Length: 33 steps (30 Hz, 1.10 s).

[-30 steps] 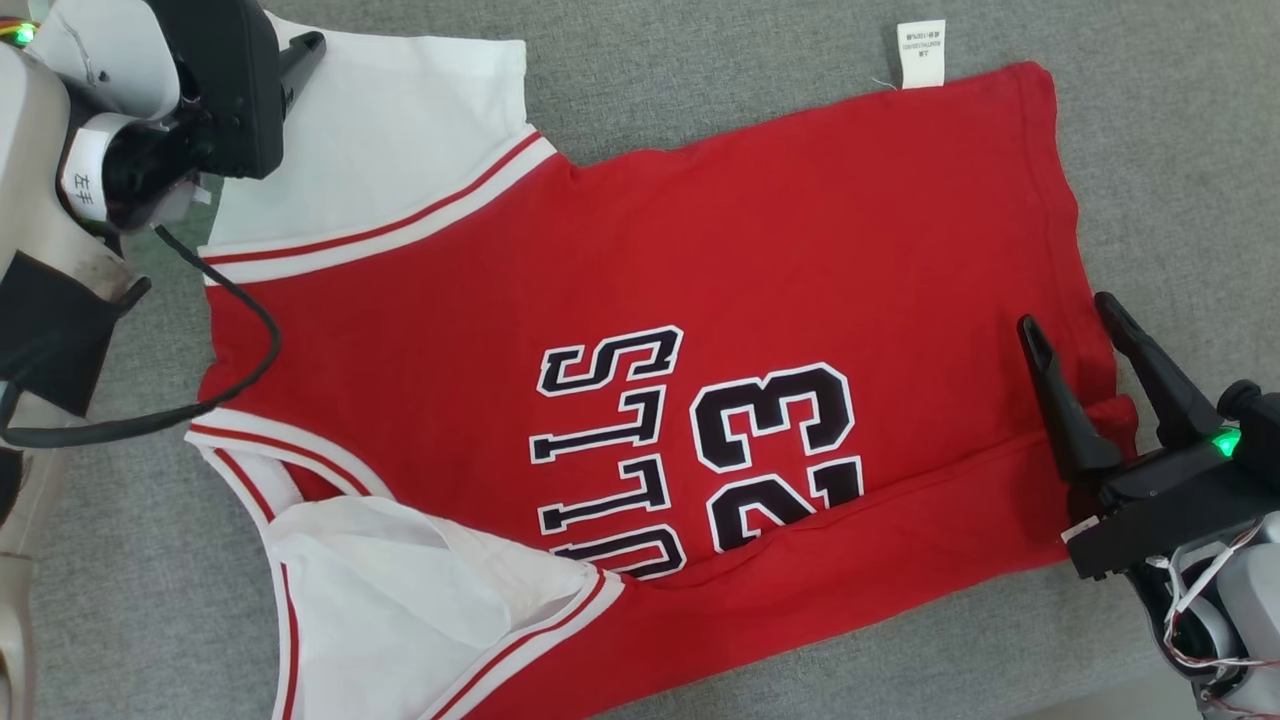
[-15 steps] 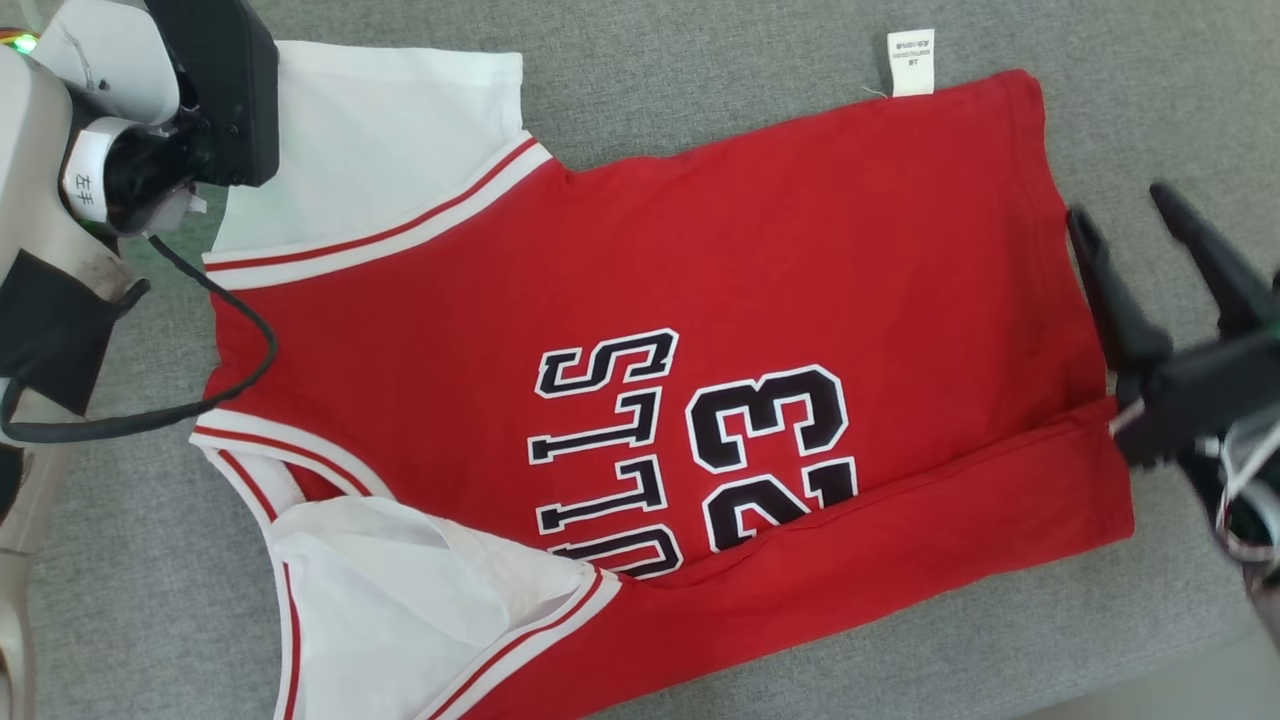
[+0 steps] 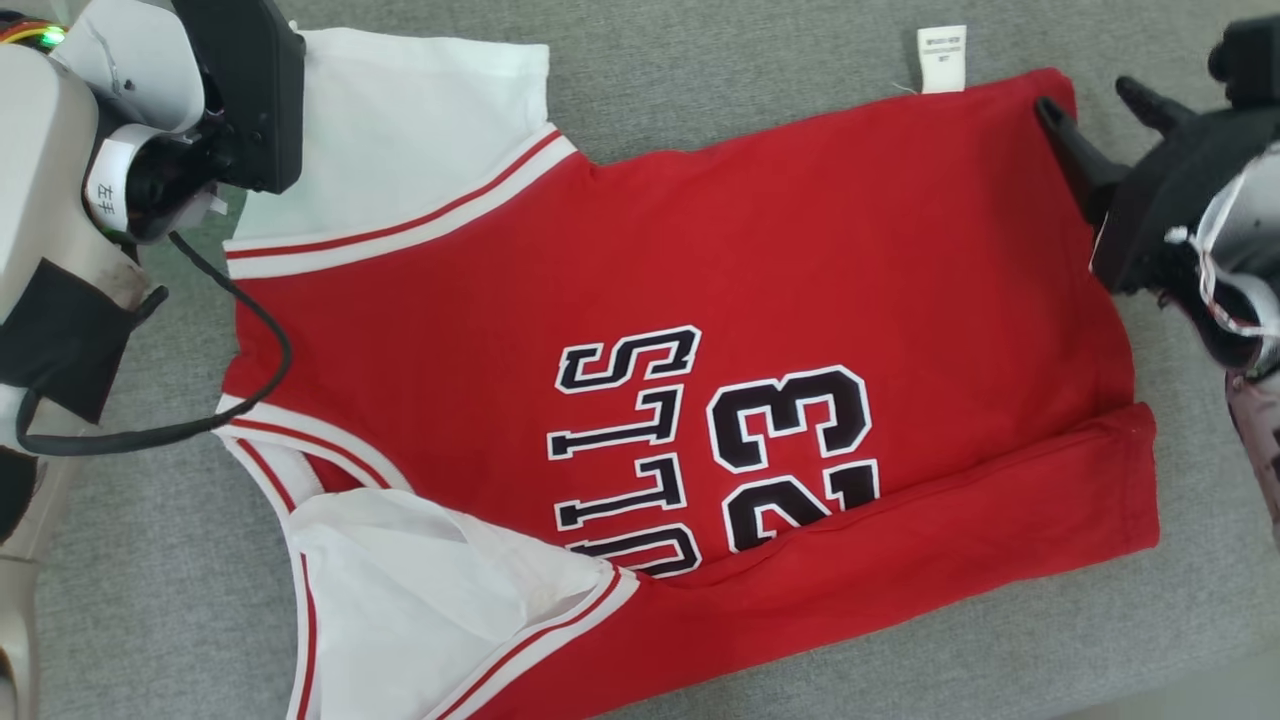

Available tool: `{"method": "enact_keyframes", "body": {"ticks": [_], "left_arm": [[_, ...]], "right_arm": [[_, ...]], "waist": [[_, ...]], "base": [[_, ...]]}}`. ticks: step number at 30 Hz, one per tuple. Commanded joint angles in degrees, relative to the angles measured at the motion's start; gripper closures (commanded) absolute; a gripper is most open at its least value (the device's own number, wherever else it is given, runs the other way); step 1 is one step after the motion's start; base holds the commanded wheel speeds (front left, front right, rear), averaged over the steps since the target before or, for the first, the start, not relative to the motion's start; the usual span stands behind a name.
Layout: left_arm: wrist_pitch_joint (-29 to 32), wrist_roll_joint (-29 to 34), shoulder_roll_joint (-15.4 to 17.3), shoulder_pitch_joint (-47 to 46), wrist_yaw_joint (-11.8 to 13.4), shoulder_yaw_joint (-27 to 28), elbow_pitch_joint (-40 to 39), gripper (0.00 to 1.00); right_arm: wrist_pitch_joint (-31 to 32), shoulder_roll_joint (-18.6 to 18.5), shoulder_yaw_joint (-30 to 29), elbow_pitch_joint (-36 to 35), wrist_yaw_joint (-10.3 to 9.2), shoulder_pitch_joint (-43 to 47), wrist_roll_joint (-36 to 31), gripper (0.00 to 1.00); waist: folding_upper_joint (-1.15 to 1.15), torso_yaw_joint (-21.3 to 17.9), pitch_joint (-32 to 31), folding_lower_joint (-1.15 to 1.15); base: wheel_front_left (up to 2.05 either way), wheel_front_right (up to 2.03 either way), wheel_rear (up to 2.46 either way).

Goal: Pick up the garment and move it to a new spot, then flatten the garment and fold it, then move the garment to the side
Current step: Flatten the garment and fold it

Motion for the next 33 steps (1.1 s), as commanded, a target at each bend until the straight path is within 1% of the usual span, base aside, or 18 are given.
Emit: {"method": "enact_keyframes", "body": {"ticks": [1, 2, 4, 7, 8, 9, 10, 11, 12, 13, 14, 16, 17, 18, 21, 24, 29, 33], "left_arm": [[-0.12, -0.72, 0.14, 0.96, -0.27, -0.22, 0.0, 1.0], [-0.17, -0.76, 0.18, 0.97, -0.32, -0.31, -0.16, 1.0], [0.05, -0.85, 0.27, 1.0, -0.29, -0.72, -0.61, 1.0], [0.15, -0.95, 0.4, 0.98, -0.33, -1.07, -0.94, 1.0], [0.16, -0.77, 0.41, 0.95, -0.37, -1.2, -1.01, 1.0], [0.15, -0.69, 0.44, 0.9, -0.38, -1.36, -1.05, 1.0], [0.23, -0.59, 0.46, 0.85, -0.41, -1.56, -1.08, 1.0], [0.23, -0.62, 0.45, 0.82, -0.44, -1.69, -1.1, 1.0], [0.22, -0.7, 0.44, 0.83, -0.46, -1.81, -1.08, 1.0], [0.38, -0.79, 0.42, 0.86, -0.49, -1.98, -1.0, 1.0], [0.45, -0.86, 0.42, 0.86, -0.52, -2.08, -0.94, 1.0], [0.73, -0.98, 0.44, 0.82, -0.56, -2.27, -0.87, 1.0], [0.79, -0.96, 0.47, 0.77, -0.59, -2.38, -0.87, 1.0], [0.73, -1.07, 0.52, 0.71, -0.61, -2.46, -0.86, 1.0], [0.93, -0.78, 0.94, 0.45, -0.71, -3.22, -1.13, 1.0], [-1.4, -0.05, 1.63, -0.48, -0.81, -3.41, -2.01, 1.0], [-3.42, -0.45, 2.3, -1.02, -0.76, -3.98, -2.57, 1.0], [-6.91, -0.75, 2.74, -2.0, -0.81, -3.5, -2.94, 1.0]], "right_arm": [[0.08, -0.01, -0.11, 0.29, -0.14, -0.78, -0.26, 0.0], [0.37, 0.31, 0.16, 1.19, -0.14, -1.52, -0.3, 0.0], [1.57, 1.1, 0.52, 4.14, -0.14, -3.5, -0.32, 0.04], [2.35, 1.52, 0.95, 6.4, -0.14, -5.51, -0.43, 0.07], [2.7, 1.7, 1.13, 7.21, -0.14, -5.93, -0.25, 0.15], [3.05, 1.87, 1.27, 7.9, -0.14, -6.27, -0.01, 0.25], [3.21, 2.0, 1.45, 8.44, -0.14, -6.83, 0.04, 0.27], [3.46, 2.06, 1.52, 9.17, -0.14, -7.28, 0.09, 0.35], [3.84, 2.13, 1.75, 9.72, -0.14, -7.61, 0.1, 0.4], [4.13, 2.1, 1.73, 10.48, -0.14, -7.99, -0.07, 0.51], [4.55, 2.15, 1.77, 11.13, -0.14, -8.32, -0.22, 0.6], [5.35, 2.39, 2.13, 11.96, -0.14, -8.93, -0.23, 0.75], [5.38, 2.45, 2.3, 12.09, -0.14, -9.23, -0.23, 0.8], [5.48, 2.48, 2.45, 12.21, -0.14, -9.43, -0.2, 1.0], [5.26, 2.24, 3.11, 12.06, -0.14, -9.88, 0.0, 1.0], [4.35, 1.85, 3.39, 11.73, -0.14, -10.51, 0.7, 1.0], [3.25, 1.1, 4.01, 11.73, -0.14, -10.48, 1.55, 1.0], [0.08, 0.47, 4.1, 11.08, -0.14, -11.25, 1.96, 1.0]], "waist": [[-0.01, 0.26, 0.1, 0.0], [-0.01, 0.4, 0.13, 0.0], [-0.01, 0.76, 0.2, 0.0], [-0.01, 1.05, 0.26, 0.0], [-0.01, 1.15, 0.27, 0.0], [-0.01, 1.23, 0.27, 0.0], [-0.01, 1.31, 0.26, 0.0], [-0.01, 1.38, 0.24, 0.0], [-0.01, 1.44, 0.2, 0.0], [-0.01, 1.51, 0.15, 0.0], [-0.01, 1.57, 0.11, 0.0], [-0.01, 1.61, 0.06, 0.0], [-0.01, 1.6, 0.05, 0.0], [-0.01, 1.59, 0.03, 0.0], [-0.01, 1.58, -0.08, 0.0], [-0.01, 1.66, -0.11, 0.0], [-0.01, 2.13, -0.41, 0.0], [-0.01, 2.45, -0.52, 0.0]], "base": [[0.0, 0.0, 0.0], [0.0, 0.0, 0.0], [0.0, 0.0, 0.0], [0.0, 0.0, 0.0], [0.0, 0.0, 0.0], [0.0, 0.0, 0.0], [0.0, 0.0, 0.0], [0.0, 0.0, 0.0], [0.0, 0.0, 0.0], [0.0, 0.0, 0.0], [0.0, 0.0, 0.0], [0.0, 0.0, 0.0], [0.0, 0.0, 0.0], [0.0, 0.0, 0.0], [0.0, 0.0, 0.0], [0.0, 0.0, 0.0], [0.0, 0.0, 0.0], [0.0, 0.0, 0.0]]}}
